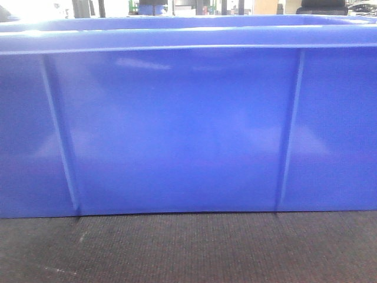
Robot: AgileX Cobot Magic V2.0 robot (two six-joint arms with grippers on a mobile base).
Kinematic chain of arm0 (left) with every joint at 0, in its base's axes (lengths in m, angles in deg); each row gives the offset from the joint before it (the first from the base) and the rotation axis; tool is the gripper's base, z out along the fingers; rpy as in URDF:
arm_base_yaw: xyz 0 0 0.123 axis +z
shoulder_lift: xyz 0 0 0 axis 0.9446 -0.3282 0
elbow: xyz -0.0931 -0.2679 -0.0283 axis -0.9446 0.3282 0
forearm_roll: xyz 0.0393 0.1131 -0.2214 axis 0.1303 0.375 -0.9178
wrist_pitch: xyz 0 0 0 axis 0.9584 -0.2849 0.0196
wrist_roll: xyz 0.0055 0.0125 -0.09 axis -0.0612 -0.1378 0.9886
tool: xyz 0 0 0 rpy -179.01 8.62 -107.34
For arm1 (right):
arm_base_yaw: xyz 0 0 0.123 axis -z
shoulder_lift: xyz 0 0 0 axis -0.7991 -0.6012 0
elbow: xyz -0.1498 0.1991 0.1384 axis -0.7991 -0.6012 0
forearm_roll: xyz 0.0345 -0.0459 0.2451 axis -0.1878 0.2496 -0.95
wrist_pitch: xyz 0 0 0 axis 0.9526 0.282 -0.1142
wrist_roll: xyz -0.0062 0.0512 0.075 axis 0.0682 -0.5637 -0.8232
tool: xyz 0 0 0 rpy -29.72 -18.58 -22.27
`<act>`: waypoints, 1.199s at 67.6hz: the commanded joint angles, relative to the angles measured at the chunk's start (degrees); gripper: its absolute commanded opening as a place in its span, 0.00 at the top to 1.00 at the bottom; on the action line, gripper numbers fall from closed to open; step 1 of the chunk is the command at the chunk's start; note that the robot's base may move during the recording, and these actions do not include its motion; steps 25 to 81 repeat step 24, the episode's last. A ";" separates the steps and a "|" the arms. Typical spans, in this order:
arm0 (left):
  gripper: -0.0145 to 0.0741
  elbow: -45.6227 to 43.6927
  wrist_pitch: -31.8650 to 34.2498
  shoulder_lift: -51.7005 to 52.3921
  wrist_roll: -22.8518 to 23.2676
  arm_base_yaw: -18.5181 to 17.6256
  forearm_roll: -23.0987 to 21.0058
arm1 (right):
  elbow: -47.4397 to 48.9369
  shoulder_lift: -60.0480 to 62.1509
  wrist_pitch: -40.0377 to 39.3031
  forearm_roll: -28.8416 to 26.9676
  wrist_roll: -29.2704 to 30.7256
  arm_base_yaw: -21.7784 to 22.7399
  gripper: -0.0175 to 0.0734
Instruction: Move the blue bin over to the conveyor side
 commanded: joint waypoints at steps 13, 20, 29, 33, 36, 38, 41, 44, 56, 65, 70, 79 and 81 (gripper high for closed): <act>0.86 -0.13 1.44 0.19 -0.20 0.02 0.08 | 0.00 0.19 -1.46 -0.16 0.61 0.34 0.89; 0.86 -0.13 1.44 0.19 -0.20 0.02 0.08 | 0.00 0.19 -1.46 -0.16 0.61 0.34 0.89; 0.86 -0.13 1.44 0.19 -0.20 0.02 0.08 | 0.00 0.19 -1.46 -0.16 0.61 0.34 0.89; 0.86 -0.13 1.44 0.19 -0.20 0.02 0.08 | 0.00 0.19 -1.46 -0.16 0.61 0.34 0.89; 0.86 -0.13 1.44 0.19 -0.20 0.02 0.08 | 0.00 0.19 -1.46 -0.16 0.61 0.34 0.89; 0.86 -0.13 1.44 0.19 -0.20 0.02 0.08 | 0.00 0.19 -1.46 -0.16 0.61 0.34 0.89; 0.86 -0.13 1.44 0.19 -0.20 0.02 0.08 | 0.00 0.19 -1.46 -0.16 0.61 0.34 0.89; 0.86 -0.13 1.44 0.19 -0.20 0.02 0.08 | 0.00 0.19 -1.46 -0.16 0.61 0.34 0.89; 0.86 -0.13 1.44 0.19 -0.20 0.02 0.08 | 0.00 0.19 -1.46 -0.16 0.61 0.34 0.89; 0.86 -0.13 1.44 0.19 -0.20 0.02 0.08 | 0.00 0.19 -1.46 -0.16 0.61 0.34 0.89; 0.86 -0.13 1.44 0.19 -0.20 0.02 0.08 | 0.00 0.19 -1.46 -0.16 0.61 0.34 0.89; 0.86 -0.13 1.44 0.19 -0.20 0.02 0.08 | 0.00 0.19 -1.46 -0.16 0.61 0.34 0.89; 0.86 -0.13 1.44 0.19 -0.20 0.02 0.08 | 0.00 0.19 -1.46 -0.16 0.61 0.34 0.89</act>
